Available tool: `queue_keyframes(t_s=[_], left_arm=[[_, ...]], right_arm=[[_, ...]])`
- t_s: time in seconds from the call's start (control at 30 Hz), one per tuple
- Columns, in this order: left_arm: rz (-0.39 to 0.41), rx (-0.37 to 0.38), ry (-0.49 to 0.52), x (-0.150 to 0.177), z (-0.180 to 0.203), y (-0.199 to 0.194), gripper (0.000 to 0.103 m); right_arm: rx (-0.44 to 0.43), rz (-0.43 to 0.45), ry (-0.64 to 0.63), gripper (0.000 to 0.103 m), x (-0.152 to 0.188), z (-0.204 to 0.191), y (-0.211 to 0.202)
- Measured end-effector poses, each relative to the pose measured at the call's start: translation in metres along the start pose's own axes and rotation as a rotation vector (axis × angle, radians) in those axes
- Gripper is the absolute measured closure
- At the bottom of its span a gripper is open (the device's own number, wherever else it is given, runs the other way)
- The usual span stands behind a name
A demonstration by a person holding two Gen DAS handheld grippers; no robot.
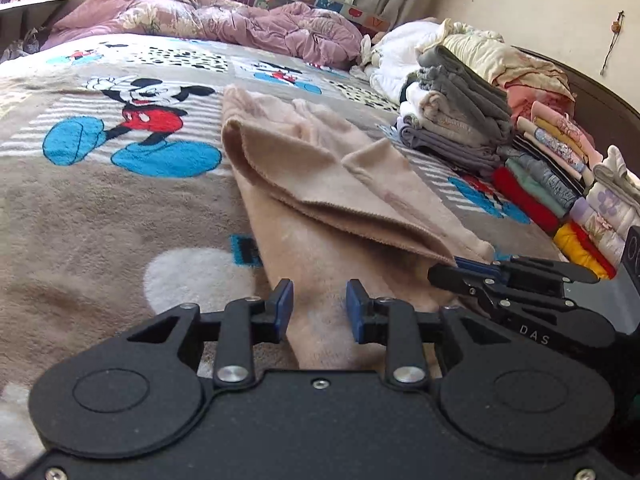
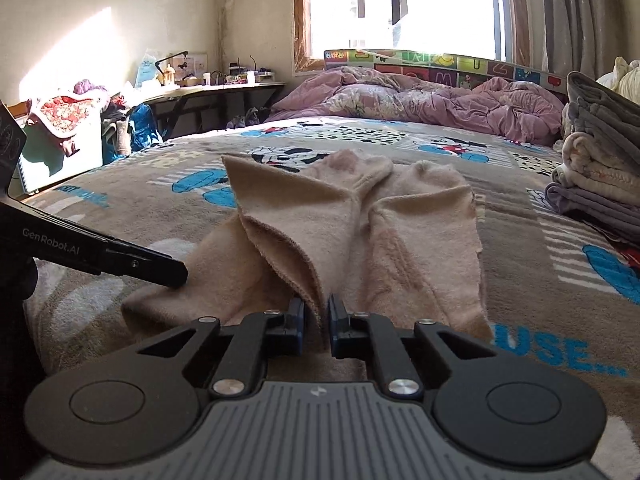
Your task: Fold clothes
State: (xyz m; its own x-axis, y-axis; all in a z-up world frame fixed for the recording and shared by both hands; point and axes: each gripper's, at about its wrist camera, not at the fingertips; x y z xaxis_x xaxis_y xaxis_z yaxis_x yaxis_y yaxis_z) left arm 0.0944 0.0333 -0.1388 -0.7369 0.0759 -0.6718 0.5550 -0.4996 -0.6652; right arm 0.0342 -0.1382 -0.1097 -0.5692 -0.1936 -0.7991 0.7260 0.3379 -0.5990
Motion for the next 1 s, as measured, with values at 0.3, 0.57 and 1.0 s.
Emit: queue_keyframes(t_s=[0.3,0.57,1.0], left_arm=[[0.049,0.181,-0.279,-0.017,-0.022,0.015,0.063],[0.049,0.199,-0.378,-0.041,-0.029,0.041,0.061],[0.08,-0.004,-0.247,-0.093,-0.024,0.064,0.087]], right_arm=[[0.033,0.043,0.05,0.057,0.014,-0.001,-0.002],[0.027,0.043,-0.02,0.084,0.01,-0.007,0.01],[0.04,0.045,-0.042,0.085,0.011,-0.009,0.012]])
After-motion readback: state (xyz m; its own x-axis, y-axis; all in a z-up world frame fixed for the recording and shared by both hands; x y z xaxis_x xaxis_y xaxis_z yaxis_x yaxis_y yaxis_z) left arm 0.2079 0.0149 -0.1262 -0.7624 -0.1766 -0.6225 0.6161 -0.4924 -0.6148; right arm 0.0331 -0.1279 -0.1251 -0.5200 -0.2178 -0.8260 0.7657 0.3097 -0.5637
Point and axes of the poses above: each gripper's, at about its wrist camera, not at the fingertips, and y roughly the way its jaws point, z to its right, x to its underside, and after that the axes turned 11 degrees about -z, right-handed
